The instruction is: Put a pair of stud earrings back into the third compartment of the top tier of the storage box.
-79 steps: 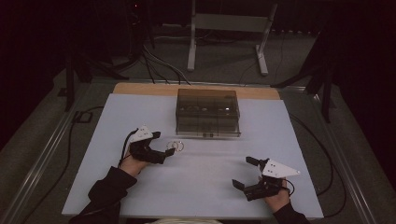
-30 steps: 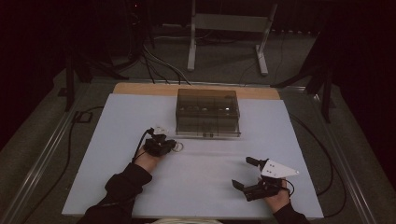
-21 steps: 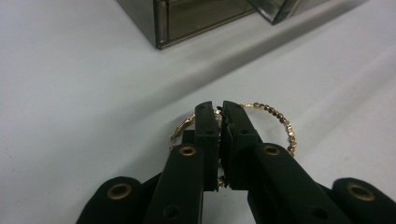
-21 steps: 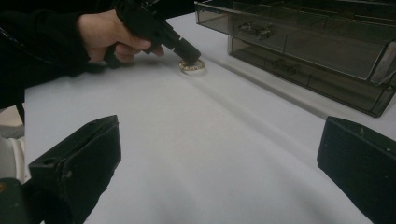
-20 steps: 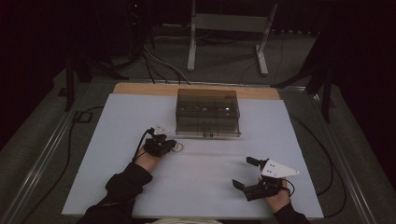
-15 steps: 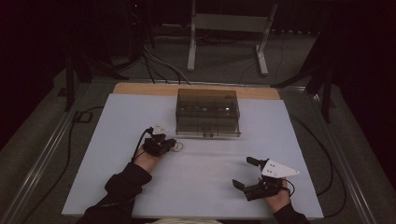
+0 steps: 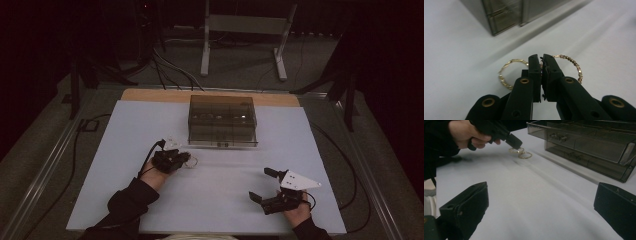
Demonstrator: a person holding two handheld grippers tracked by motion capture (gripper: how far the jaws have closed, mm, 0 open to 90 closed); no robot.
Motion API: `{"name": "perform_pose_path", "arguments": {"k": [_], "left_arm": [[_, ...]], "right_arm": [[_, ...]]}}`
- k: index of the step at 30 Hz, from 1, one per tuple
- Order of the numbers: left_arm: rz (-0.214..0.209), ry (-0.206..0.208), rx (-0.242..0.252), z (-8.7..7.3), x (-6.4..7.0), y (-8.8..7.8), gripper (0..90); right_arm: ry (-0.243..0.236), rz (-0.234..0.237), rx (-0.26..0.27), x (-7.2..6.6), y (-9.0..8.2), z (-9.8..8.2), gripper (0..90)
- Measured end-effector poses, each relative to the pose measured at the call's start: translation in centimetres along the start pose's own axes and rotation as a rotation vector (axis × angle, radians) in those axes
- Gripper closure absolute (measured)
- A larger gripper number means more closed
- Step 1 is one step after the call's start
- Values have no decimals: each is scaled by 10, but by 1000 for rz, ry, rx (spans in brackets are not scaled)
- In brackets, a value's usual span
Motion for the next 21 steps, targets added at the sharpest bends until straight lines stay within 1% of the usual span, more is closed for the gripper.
{"name": "perform_pose_path", "arguments": {"k": [3,7,9,11,13,17,19,21], "left_arm": [[-19,26,5,4,8,-3,875],[-41,42,22,13,16,-7,874],[-44,52,33,18,19,-8,874],[-57,56,37,23,21,-9,874],[-57,68,47,28,23,-11,874],[-68,76,63,39,26,-11,874],[-74,78,73,45,27,-10,874],[-71,89,74,51,28,-9,875]], "right_arm": [[-2,-1,0,0,0,0,0],[1,0,0,0,0,0,0],[1,1,0,0,0,0,0],[4,2,1,0,0,0,0],[2,1,1,0,0,0,0],[7,2,-1,1,0,0,0],[2,1,1,0,0,0,0],[5,1,1,1,0,0,0]]}}
Point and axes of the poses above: each handheld gripper's, and its own axes: y roughly forward along the jaws, z roughly out of its top, x roughly to its right, the point moved 7 cm from there along y, roughly forward along the jaws, and after that the axes turned 7 degrees about -z, right-handed, at the moved point
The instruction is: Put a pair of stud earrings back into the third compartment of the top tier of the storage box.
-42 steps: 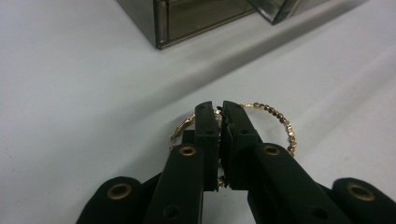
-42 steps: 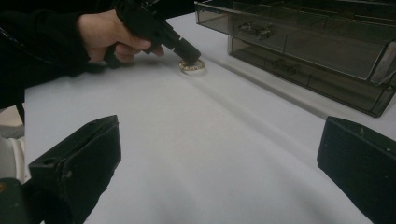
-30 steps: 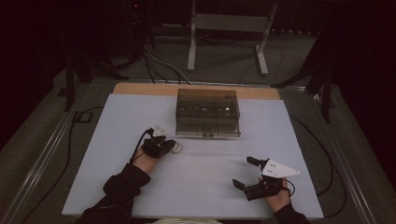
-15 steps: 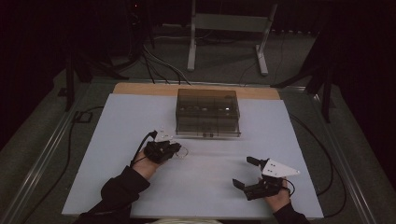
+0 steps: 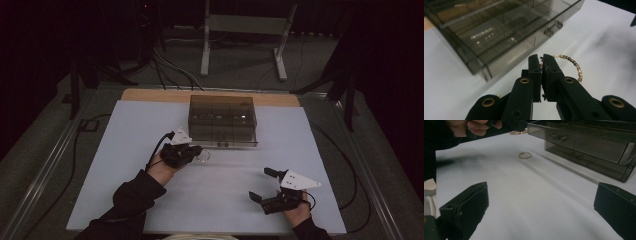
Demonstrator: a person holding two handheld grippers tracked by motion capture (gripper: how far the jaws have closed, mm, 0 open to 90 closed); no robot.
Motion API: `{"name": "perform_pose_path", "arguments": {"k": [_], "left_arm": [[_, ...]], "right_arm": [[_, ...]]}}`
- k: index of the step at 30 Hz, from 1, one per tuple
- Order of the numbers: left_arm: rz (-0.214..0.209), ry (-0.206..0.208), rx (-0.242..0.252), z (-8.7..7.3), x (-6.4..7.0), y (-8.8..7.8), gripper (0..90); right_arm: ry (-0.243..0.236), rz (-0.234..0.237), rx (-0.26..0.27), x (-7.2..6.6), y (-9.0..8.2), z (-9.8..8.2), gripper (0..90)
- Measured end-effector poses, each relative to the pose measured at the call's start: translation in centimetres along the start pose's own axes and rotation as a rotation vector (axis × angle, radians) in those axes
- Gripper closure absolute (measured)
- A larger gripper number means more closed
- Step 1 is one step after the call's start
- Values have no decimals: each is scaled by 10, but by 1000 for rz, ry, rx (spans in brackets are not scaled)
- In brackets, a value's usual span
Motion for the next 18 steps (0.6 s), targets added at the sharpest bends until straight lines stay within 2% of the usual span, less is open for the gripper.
{"name": "perform_pose_path", "arguments": {"k": [15,18], "left_arm": [[-45,19,72,45,1,23,874],[-48,30,71,54,2,30,874]], "right_arm": [[-4,0,4,0,-1,1,0],[-3,1,3,0,-1,1,0]]}}
Point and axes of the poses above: each handheld gripper's, and its own axes: y roughly forward along the jaws, z roughly out of its top, x roughly to its right, the point moved 7 cm from there along y, roughly forward along the jaws, and after that the axes turned 7 degrees about -z, right-handed, at the moved point
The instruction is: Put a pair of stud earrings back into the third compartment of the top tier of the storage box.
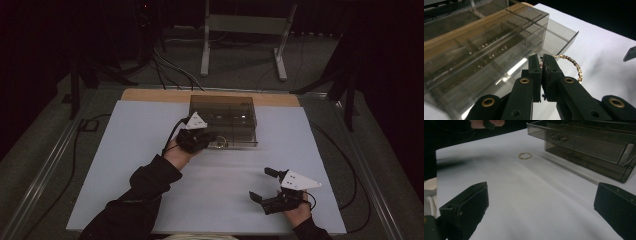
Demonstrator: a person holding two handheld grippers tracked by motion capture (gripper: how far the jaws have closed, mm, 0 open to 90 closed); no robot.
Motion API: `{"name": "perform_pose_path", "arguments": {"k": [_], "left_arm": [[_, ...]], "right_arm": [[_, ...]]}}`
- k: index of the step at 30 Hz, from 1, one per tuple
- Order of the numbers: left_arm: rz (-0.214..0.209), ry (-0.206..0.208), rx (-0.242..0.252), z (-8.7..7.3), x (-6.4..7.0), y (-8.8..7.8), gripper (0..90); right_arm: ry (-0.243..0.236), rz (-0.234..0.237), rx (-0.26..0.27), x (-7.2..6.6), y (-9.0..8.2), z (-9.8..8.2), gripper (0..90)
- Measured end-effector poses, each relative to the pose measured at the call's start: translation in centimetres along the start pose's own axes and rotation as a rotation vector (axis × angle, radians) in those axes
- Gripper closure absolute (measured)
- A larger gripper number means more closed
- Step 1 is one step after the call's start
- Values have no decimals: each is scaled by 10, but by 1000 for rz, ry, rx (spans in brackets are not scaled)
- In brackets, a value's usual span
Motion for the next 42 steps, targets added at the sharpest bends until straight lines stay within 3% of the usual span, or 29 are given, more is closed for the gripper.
{"name": "perform_pose_path", "arguments": {"k": [10,17,30,33,36,42], "left_arm": [[-19,-12,0,20,1,28,873],[-26,-46,1,31,1,50,873],[3,-66,-7,40,3,80,856],[0,-57,6,42,3,78,748],[-34,-78,28,43,4,72,637],[-53,-61,55,43,7,56,427]], "right_arm": [[-2,2,1,0,-1,0,0],[-2,3,4,0,-1,1,0],[1,7,7,0,-3,1,0],[-3,7,6,0,-3,1,0],[-1,7,7,0,-3,1,0],[0,7,4,0,-3,1,0]]}}
Point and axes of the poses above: each handheld gripper's, and its own axes: y roughly forward along the jaws, z roughly out of its top, x roughly to its right, the point moved 7 cm from there along y, roughly forward along the jaws, and after that the axes turned 7 degrees about -z, right-handed, at the moved point
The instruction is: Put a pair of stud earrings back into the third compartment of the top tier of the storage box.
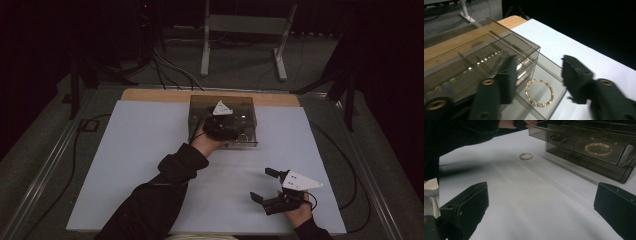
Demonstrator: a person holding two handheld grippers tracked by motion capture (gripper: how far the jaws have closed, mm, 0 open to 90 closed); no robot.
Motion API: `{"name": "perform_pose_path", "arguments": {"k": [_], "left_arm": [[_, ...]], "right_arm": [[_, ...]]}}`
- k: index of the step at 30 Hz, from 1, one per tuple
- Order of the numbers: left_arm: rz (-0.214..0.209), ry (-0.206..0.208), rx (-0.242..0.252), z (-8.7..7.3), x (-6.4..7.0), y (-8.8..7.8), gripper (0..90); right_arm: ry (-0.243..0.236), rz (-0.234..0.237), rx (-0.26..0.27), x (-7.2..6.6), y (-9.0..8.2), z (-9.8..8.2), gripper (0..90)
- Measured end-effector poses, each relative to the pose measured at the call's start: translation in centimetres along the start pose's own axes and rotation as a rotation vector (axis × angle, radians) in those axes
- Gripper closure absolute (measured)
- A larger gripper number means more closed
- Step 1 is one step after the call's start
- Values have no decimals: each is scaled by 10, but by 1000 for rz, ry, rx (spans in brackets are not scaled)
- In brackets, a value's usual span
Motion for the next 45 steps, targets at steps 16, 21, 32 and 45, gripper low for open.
{"name": "perform_pose_path", "arguments": {"k": [16,21,32,45], "left_arm": [[-27,-6,17,-6,-6,-41,107],[-20,6,2,-11,-7,-52,102],[25,-15,38,-18,-20,-86,33],[82,-33,43,-39,-42,-126,27]], "right_arm": [[6,2,-2,0,2,0,0],[4,2,-6,-1,2,0,0],[10,-1,-7,0,3,-1,0],[14,-1,-9,-1,3,-1,0]]}}
Point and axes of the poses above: each handheld gripper's, and its own axes: y roughly forward along the jaws, z roughly out of its top, x roughly to its right, the point moved 7 cm from there along y, roughly forward along the jaws, and after that the axes turned 7 degrees about -z, right-handed, at the moved point
